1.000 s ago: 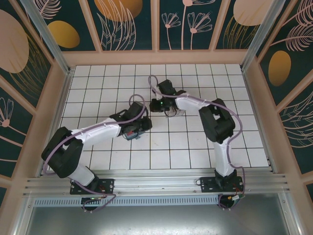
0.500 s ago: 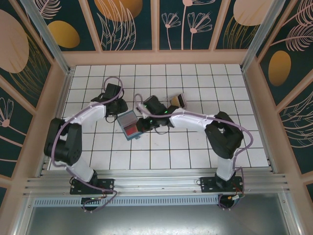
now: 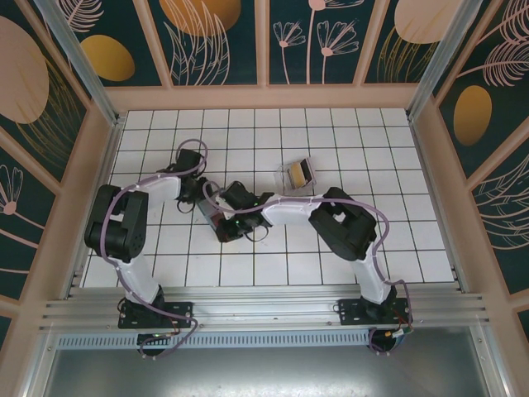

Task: Put the credit cards into the card holder
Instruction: Rotate the card holder at the center of the table, then pick up the credit card from the storage box.

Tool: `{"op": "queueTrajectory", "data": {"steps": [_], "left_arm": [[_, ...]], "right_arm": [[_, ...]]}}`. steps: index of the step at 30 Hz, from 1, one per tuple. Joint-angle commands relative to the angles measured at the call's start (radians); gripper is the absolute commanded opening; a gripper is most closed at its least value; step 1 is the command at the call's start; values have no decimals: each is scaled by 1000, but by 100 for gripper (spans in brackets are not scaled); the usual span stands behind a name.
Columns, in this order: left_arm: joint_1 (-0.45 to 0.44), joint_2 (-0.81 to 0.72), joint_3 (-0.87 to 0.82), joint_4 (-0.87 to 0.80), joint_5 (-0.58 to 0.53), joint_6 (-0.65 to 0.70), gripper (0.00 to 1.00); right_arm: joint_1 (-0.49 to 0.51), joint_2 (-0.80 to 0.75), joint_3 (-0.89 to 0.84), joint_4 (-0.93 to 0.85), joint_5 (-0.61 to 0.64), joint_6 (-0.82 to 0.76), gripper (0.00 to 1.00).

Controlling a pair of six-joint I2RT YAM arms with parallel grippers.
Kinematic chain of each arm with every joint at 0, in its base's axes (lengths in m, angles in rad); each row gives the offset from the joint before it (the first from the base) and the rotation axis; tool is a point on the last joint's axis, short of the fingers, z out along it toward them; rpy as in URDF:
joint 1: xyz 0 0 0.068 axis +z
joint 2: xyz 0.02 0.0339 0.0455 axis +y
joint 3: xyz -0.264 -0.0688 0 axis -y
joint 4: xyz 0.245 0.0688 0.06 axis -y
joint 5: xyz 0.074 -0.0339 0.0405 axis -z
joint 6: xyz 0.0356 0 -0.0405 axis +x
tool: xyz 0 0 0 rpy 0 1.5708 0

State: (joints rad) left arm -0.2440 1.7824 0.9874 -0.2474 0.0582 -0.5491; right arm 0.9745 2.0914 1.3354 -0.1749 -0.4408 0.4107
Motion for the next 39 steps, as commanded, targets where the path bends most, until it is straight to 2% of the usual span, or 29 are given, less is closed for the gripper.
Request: {"op": "queueTrajectory", "data": {"steps": [1, 6, 13, 17, 21, 25, 31, 35, 39], "left_arm": [[0, -63, -101, 34, 53, -25, 32], [-18, -185, -228, 76, 108, -87, 32], [-95, -329, -315, 53, 112, -161, 32], [-95, -399, -262, -46, 31, -143, 34], [-95, -417, -152, -83, 31, -134, 37], [-108, -347, -43, -52, 77, -132, 38], [-190, -156, 142, 3, 123, -133, 41], [-247, -5, 272, 20, 148, -133, 42], [-291, 136, 416, 17, 177, -127, 44]], "right_arm": [[-63, -66, -70, 18, 26, 13, 7], [-145, -116, -138, 12, 38, -11, 7], [-201, -177, -146, -33, 54, -42, 7], [-227, -282, -134, -90, 92, -65, 8], [-293, -391, -121, -153, 205, -102, 21], [-409, -461, -138, -163, 291, -114, 33], [-545, -486, -149, -181, 402, -134, 43], [-603, -459, -129, -203, 449, -161, 47], [-610, -381, -70, -254, 493, -199, 53]]}}
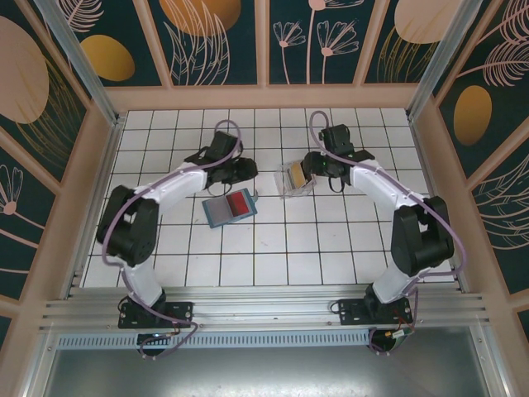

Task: Put the credit cards into the card holder
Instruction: Pick up the credit card from the storage box.

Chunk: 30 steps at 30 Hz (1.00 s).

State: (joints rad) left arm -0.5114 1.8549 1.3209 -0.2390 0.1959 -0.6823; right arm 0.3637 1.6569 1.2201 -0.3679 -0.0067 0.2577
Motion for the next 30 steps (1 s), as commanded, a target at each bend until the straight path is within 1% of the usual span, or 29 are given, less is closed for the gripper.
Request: {"op": "queueTrajectory", "data": {"steps": [1, 6, 12, 19, 20, 22, 30], "left_arm": [[-32, 90, 111, 9, 46, 7, 45], [-75, 226, 248, -5, 74, 4, 46], [-110, 328, 340, -19, 86, 1, 47], [-116, 358, 298, 20, 88, -19, 47], [-117, 361, 289, 28, 89, -23, 47], [-118, 367, 278, 40, 94, -28, 47], [-119, 394, 236, 78, 102, -40, 46]], "right_arm": [[0, 68, 53, -66, 56, -50, 54], [-5, 126, 81, -66, 46, -56, 55], [-11, 174, 119, -63, 27, -59, 56], [-14, 216, 138, -58, 26, -66, 56], [-14, 219, 138, -57, -3, -66, 56], [-14, 223, 136, -53, -12, -64, 56], [-13, 248, 145, -53, 3, -63, 56]]}}
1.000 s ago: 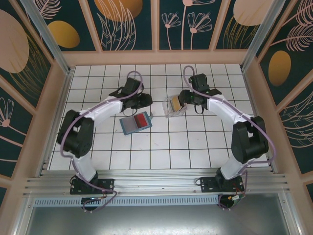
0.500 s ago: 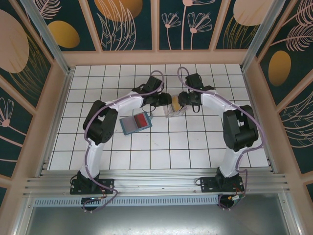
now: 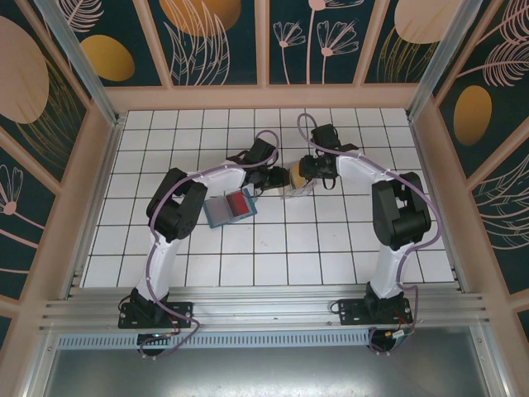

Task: Put the credit cards into the card holder
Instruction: Pick up the credit card from the storage box.

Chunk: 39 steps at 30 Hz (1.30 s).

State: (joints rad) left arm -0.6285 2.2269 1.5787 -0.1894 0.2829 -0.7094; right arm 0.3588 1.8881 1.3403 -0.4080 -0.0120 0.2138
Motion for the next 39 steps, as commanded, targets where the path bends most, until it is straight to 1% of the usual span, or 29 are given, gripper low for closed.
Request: {"op": "queueTrajectory", "data": {"steps": [1, 10, 23, 26, 30, 39], "left_arm": [[-2, 22, -30, 31, 13, -13, 46], [-2, 19, -66, 50, 10, -24, 46], [-2, 10, -88, 53, 6, -26, 46], [-2, 7, -88, 53, 4, -28, 46], [-2, 8, -85, 50, 4, -26, 46], [-2, 5, -85, 48, 7, -27, 46]], "right_arm": [[-10, 12, 25, -15, 12, -19, 56], [-30, -42, 37, -34, 23, -25, 55], [-32, -63, 32, -35, 23, -27, 54], [-31, -64, 29, -34, 23, -26, 51], [-32, -73, 28, -35, 19, -27, 44], [-33, -78, 41, -45, 23, -31, 43]]}}
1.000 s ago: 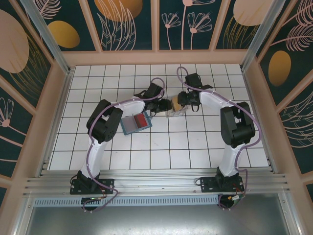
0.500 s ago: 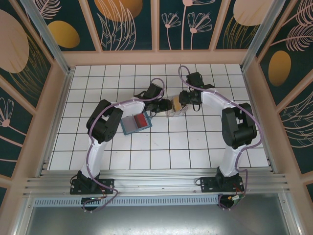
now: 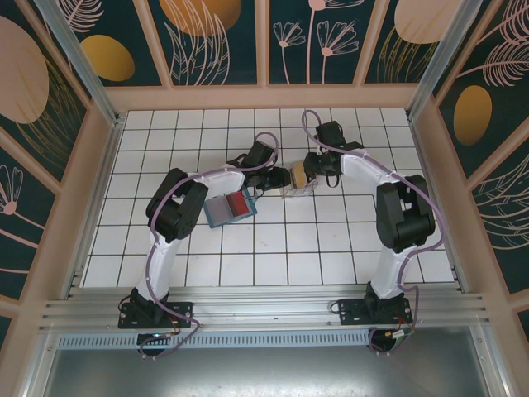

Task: Put the credit cards into the card holder
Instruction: Pick up the credit card from the storage box.

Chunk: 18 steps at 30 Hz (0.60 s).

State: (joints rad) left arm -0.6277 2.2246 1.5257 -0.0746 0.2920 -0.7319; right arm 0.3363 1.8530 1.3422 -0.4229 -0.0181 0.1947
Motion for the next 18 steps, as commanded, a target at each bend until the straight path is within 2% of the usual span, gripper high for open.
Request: {"op": "queueTrajectory", "data": {"steps": [1, 7, 18], "left_arm": [[-3, 7, -32, -67, -1, -5, 46], [-3, 7, -32, -70, -3, -4, 46], [-3, 10, -33, -71, -5, -4, 46]], "right_arm": [[-11, -39, 43, -32, 29, -12, 43], [-10, -42, 52, -39, 29, -13, 40], [-11, -42, 50, -40, 28, -16, 24]]}}
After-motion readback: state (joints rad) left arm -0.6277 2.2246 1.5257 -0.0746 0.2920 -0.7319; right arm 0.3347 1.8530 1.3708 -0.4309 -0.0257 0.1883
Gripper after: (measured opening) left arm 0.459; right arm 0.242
